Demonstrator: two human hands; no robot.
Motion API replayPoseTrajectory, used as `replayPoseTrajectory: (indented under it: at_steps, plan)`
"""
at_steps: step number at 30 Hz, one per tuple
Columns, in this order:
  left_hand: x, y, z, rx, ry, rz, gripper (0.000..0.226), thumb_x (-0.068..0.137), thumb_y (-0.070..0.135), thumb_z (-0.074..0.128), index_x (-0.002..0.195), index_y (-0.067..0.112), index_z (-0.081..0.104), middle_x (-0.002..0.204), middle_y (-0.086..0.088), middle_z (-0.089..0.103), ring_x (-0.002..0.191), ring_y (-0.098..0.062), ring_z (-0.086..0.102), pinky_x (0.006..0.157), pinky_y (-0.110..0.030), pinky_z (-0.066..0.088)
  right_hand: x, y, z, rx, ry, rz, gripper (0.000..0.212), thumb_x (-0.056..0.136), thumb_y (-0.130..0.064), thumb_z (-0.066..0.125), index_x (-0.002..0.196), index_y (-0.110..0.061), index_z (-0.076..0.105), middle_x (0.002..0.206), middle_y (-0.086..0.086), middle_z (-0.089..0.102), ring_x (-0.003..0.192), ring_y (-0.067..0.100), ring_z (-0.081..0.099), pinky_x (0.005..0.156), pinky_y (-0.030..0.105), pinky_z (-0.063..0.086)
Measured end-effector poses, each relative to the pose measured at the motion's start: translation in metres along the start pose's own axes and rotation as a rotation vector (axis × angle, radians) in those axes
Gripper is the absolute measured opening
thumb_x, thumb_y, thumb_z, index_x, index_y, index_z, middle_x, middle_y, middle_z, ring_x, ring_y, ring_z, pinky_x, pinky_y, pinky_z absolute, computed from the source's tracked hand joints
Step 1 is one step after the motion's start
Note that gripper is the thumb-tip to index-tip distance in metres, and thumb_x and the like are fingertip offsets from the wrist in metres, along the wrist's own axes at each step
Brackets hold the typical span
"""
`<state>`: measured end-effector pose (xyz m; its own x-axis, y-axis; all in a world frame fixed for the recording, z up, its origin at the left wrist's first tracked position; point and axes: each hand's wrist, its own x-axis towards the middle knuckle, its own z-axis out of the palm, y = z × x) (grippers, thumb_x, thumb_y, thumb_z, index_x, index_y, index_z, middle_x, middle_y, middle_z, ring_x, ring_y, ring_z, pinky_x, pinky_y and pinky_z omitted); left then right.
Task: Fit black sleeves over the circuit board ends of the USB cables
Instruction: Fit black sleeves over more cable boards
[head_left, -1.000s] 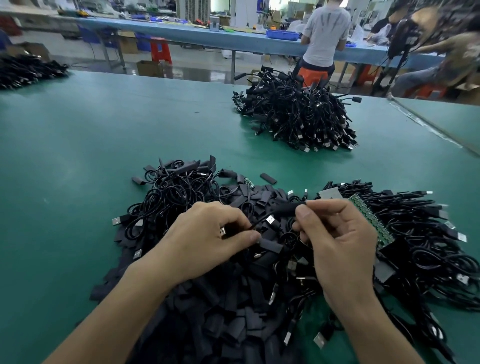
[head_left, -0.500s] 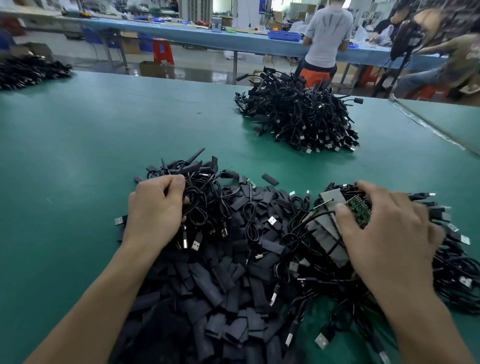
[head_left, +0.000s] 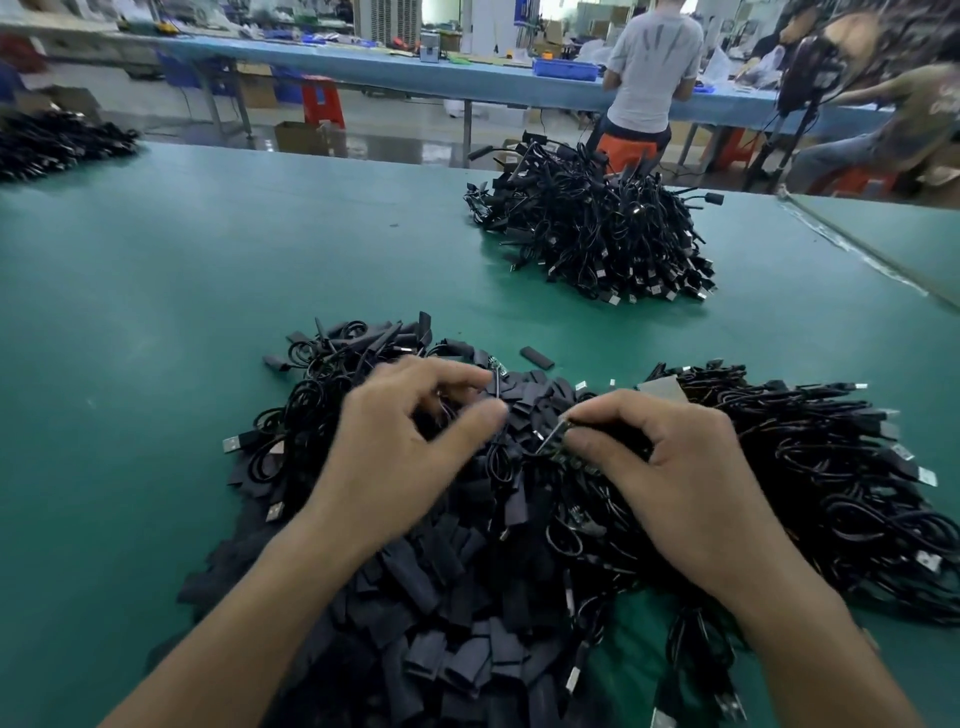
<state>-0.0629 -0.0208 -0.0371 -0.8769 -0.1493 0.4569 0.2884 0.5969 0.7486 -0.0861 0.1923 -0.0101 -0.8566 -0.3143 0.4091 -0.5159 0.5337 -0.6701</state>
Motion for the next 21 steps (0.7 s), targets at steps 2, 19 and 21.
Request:
replayPoseTrajectory:
  at_steps: [2,19,21]
  plan:
    - [-0.004,0.007,0.006,-0.130,-0.177,0.011,0.031,0.078,0.055,0.069,0.105,0.040,0.069,0.096,0.021,0.069,0.090,-0.003,0.063,0.072,-0.008,0.042,0.002,-0.002,0.003,0.087,-0.068,-0.004,0.016,0.083,-0.014,0.077,0.089,-0.028,0.078,0.081,-0.023,0.072,0.079,-0.002,0.067,0.070,0.010,0.049]
    - [-0.011,0.001,0.017,-0.239,-0.411,-0.018,0.018,0.085,0.014,0.077,0.080,0.027,0.066,0.067,0.017,0.064,0.060,0.006,0.054,0.060,-0.008,0.041,0.007,0.026,0.017,0.224,-0.358,0.035,0.003,0.083,-0.037,0.069,0.083,-0.034,0.070,0.065,-0.017,0.064,0.057,-0.004,0.053,0.057,0.010,0.039]
    - [-0.010,0.001,0.017,-0.264,-0.418,-0.015,0.014,0.086,0.014,0.077,0.082,0.024,0.067,0.068,0.016,0.065,0.062,0.005,0.056,0.062,-0.010,0.042,0.008,0.026,0.017,0.260,-0.370,0.027,0.001,0.083,-0.034,0.070,0.083,-0.033,0.070,0.064,-0.018,0.063,0.057,-0.004,0.052,0.057,0.009,0.039]
